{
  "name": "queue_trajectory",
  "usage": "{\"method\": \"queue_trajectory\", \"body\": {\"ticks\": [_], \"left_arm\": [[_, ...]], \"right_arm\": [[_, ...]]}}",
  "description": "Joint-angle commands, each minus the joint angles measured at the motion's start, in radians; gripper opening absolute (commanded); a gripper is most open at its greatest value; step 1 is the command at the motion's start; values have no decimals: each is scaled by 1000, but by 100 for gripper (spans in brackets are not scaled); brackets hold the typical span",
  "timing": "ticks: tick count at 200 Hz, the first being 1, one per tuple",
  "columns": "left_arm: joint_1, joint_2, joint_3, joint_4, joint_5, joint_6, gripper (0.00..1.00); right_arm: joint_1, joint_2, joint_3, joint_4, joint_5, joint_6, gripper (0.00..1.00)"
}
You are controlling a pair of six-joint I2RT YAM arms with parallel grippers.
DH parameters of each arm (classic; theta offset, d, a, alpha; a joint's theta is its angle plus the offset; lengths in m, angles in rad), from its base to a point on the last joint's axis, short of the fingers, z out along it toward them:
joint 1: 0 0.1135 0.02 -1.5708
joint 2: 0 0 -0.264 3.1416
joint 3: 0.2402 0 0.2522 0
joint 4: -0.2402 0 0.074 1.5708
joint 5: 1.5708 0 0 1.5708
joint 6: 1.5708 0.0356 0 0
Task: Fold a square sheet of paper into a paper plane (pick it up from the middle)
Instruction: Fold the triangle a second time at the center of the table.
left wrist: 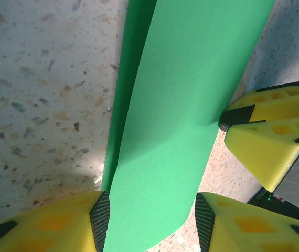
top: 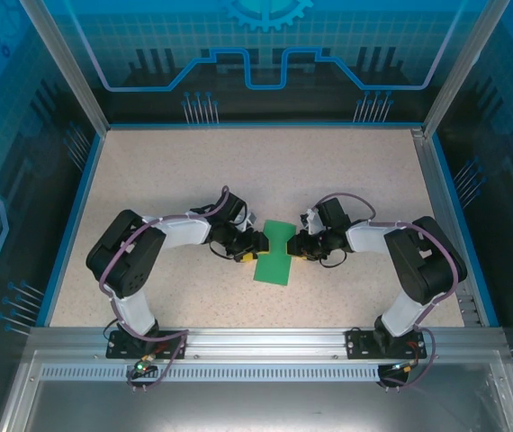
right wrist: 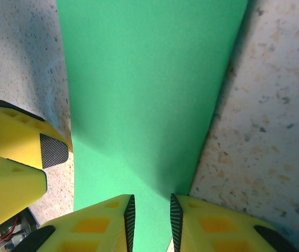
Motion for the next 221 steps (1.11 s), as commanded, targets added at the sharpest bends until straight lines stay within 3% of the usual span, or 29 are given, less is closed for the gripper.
{"method": "queue_trajectory", "body": {"ticks": [1,77,136,221], "left_arm": [[-18,11,9,-38,20,6,51],[-31,22,21,-62,4,30,52],[-32,-50,16,-126,-131,42,57],[-69,20,63,-131,-80,57,56]], "right_arm": [[6,58,-42,-28,42,-1,28],[5,52,-42,-30,39,-1,28],[5,52,-46,-26,40,4,28],[5,55,-45,-24,39,4,28]]}}
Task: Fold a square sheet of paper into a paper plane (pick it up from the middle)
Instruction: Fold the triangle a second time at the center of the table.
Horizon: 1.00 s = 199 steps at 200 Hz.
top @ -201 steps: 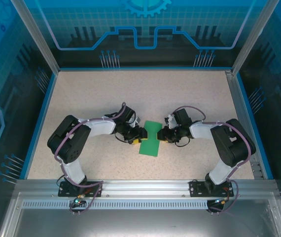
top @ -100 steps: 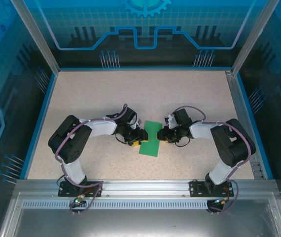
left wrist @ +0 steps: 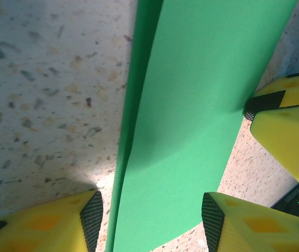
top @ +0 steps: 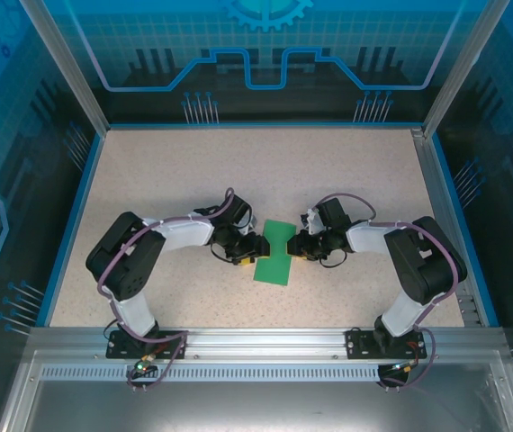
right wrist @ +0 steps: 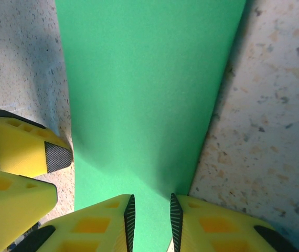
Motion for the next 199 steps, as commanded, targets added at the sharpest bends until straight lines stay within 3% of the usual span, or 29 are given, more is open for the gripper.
{"method": "queue_trajectory", "body": {"ticks": [1,199], "left_arm": [[-22,29,36,-36,9,23,56],[-18,-1,34,80,56,-63,51]], "right_arm": [[7,55,-40,-34,43,-2,28],[7,42,-31,-21,24,2,28]]}}
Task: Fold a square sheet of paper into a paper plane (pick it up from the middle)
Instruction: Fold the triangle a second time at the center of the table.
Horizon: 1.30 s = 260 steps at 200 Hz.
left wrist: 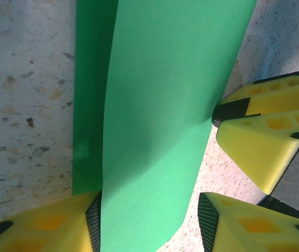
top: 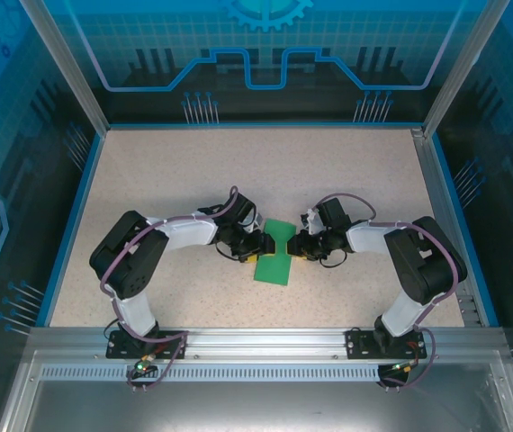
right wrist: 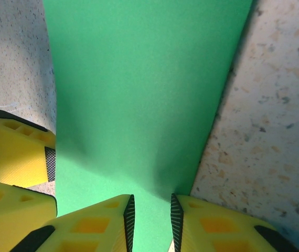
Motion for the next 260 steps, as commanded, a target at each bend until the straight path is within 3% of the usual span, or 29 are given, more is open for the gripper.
{"method": "queue_trajectory", "body": {"ticks": [1,48,106,146,175,224,260], "left_arm": [[-4,-17,12,27,32,-29,51],[40,13,15,112,71,-82,43],[73,101,105,124,176,-46,39],[86,112,125,111,172,-36,18],[102,89,115,110,148,-40,6],[112,57,97,103,105,-48,4],[111,57,96,111,122,-55,18]], "right_arm": [[8,42,-31,-23,27,2,29],[7,-60,-27,-65,67,-9,33],[4,-222,-68,-162,179,-12,42],[20,-363,-111,-186,221,-38,65],[50,-400,-91,-225,242,-75,72],[156,-439,-64,-248,371,-101,77],[274,-500,-85,-193,497,-162,73]]}}
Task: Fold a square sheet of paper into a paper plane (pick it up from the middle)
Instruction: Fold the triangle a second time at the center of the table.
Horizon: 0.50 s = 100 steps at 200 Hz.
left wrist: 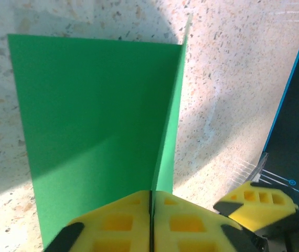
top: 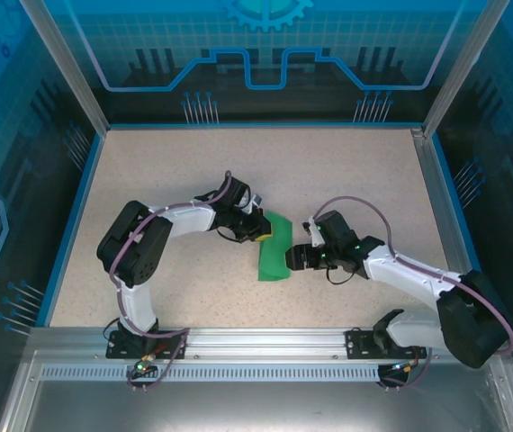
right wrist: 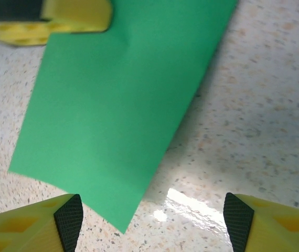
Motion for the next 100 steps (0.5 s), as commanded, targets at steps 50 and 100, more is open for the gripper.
{"method": "queue_trajectory", "body": {"ticks": [50,100], "left_arm": [[-4,-6,10,-1,61,-5,29],[-16,0,16,4,66,-30,30]], "right_arm": [[168,-94,16,10,182,-160,74],[349,-24,96,-44,336,-184,80]]}}
